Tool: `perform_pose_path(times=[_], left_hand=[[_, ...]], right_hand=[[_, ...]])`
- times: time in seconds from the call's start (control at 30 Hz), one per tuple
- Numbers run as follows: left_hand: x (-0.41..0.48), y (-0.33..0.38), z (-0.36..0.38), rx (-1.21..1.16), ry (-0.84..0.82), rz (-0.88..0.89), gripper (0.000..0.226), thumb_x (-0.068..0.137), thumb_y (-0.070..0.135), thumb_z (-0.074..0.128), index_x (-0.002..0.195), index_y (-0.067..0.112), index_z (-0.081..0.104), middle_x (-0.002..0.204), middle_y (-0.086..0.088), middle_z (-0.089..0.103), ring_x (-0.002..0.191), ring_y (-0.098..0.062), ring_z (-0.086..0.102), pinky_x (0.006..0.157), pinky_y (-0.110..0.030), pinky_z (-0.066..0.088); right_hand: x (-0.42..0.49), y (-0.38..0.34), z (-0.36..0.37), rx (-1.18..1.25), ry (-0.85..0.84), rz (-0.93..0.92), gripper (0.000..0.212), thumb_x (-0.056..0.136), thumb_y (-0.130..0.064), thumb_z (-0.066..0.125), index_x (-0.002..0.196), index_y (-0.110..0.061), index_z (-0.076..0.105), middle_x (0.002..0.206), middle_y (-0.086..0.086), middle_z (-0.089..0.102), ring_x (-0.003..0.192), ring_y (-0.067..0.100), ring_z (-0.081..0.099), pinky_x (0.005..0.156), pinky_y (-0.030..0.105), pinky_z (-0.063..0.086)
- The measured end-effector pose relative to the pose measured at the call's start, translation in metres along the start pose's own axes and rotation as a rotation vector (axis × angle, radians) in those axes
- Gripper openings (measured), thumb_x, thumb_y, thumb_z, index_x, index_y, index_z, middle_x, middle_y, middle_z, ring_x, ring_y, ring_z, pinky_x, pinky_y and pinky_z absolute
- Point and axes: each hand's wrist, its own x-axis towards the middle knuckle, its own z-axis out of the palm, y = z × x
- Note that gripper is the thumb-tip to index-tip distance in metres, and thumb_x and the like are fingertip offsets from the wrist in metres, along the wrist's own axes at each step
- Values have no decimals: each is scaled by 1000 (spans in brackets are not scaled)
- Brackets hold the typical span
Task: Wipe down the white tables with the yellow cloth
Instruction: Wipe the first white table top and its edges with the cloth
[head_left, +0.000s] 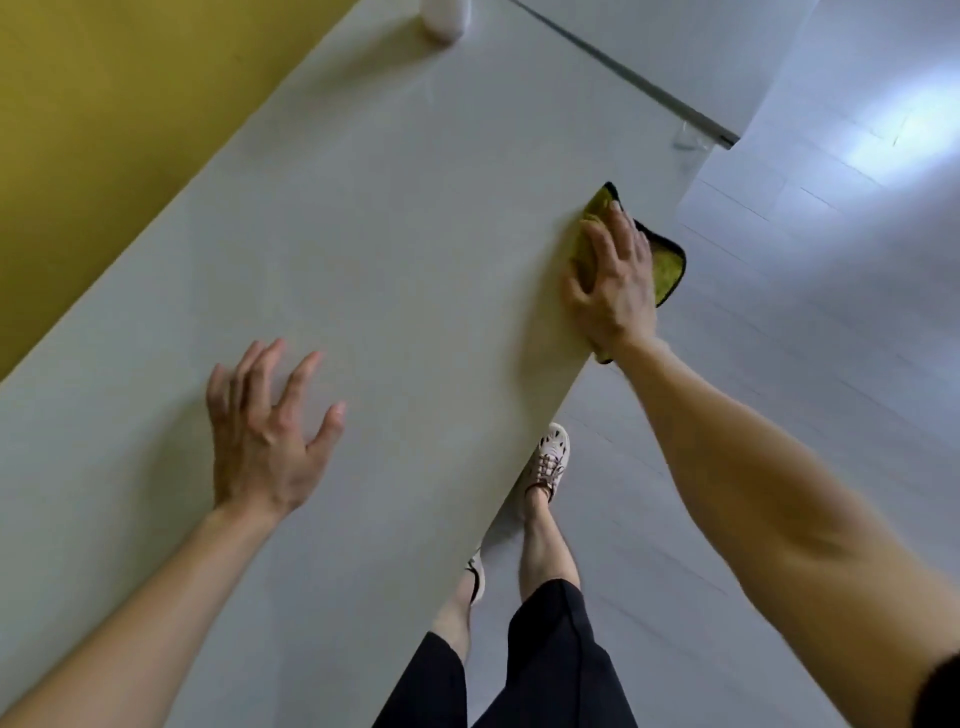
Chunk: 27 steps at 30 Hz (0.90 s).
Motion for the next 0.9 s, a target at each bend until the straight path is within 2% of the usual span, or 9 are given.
perform_pose_path(times=[0.07, 0.2, 0.27, 0.33, 0.47, 0.53, 0.63, 0.8, 0.9], left_hand=[[30, 26, -2, -64, -42, -4, 68, 101, 57, 51, 154, 16, 58, 161, -20, 47, 157, -41, 39, 128, -67, 24], [89, 68, 2, -114, -94, -1, 68, 103, 59, 44, 158, 19, 52, 166, -18, 43, 160, -39, 33, 129, -66, 22], [110, 84, 5, -113, -117, 15, 68, 103, 59, 42, 159, 21, 50, 167, -18, 41, 161, -37, 31, 129, -65, 21], [124, 94, 11, -106, -113, 23, 70, 102, 61, 42, 160, 22, 50, 168, -18, 41, 161, -37, 30, 130, -65, 20], [141, 118, 17, -115, -205, -26, 87, 92, 76, 42, 164, 28, 41, 175, -16, 27, 166, -33, 16, 133, -61, 12], [156, 130, 18, -100, -315, -47, 106, 84, 87, 56, 170, 34, 25, 181, -12, 6, 169, -31, -1, 135, -60, 3], [187, 144, 15, -50, -561, -195, 159, 55, 88, 88, 172, 43, -9, 179, -8, -29, 166, -40, -22, 133, -68, -2], [216, 162, 15, 105, -782, -366, 191, 30, 87, 93, 167, 37, -30, 174, -19, -37, 161, -54, -25, 123, -84, 11], [215, 160, 13, 137, -783, -370, 187, 35, 86, 94, 167, 38, -30, 174, -18, -36, 162, -53, -24, 126, -81, 12]], right_hand=[[-40, -40, 10, 30, -13, -132, 57, 101, -43, 62, 151, -17, 60, 176, 13, 33, 164, 36, 27, 130, 56, 28], [-115, -71, 8, 124, -395, -920, 43, 111, -33, 61, 148, -11, 65, 176, 16, 31, 166, 35, 24, 130, 57, 29], [-74, -34, 6, 102, -452, -1128, 45, 109, -30, 64, 150, -9, 64, 174, 18, 34, 165, 35, 28, 130, 56, 31], [-1, 10, -1, 24, -343, -918, 55, 104, -33, 69, 155, -13, 59, 174, 17, 35, 162, 37, 33, 129, 58, 33], [111, 70, -24, -51, -74, -99, 64, 103, -54, 56, 161, -32, 44, 179, 6, 27, 163, 35, 26, 132, 58, 26], [114, 54, -16, -15, -10, 33, 60, 102, -49, 53, 158, -30, 47, 179, 6, 26, 164, 33, 24, 134, 53, 22], [62, 25, 2, 14, 17, -195, 56, 99, -32, 61, 153, -19, 57, 176, 14, 34, 162, 36, 32, 131, 57, 30], [39, 48, -13, 84, -486, -1185, 49, 113, -38, 56, 155, -14, 60, 177, 16, 29, 166, 34, 24, 133, 54, 26], [147, 76, -19, -40, -458, -1124, 67, 108, -58, 57, 166, -25, 46, 179, 11, 26, 166, 32, 23, 134, 55, 25]])
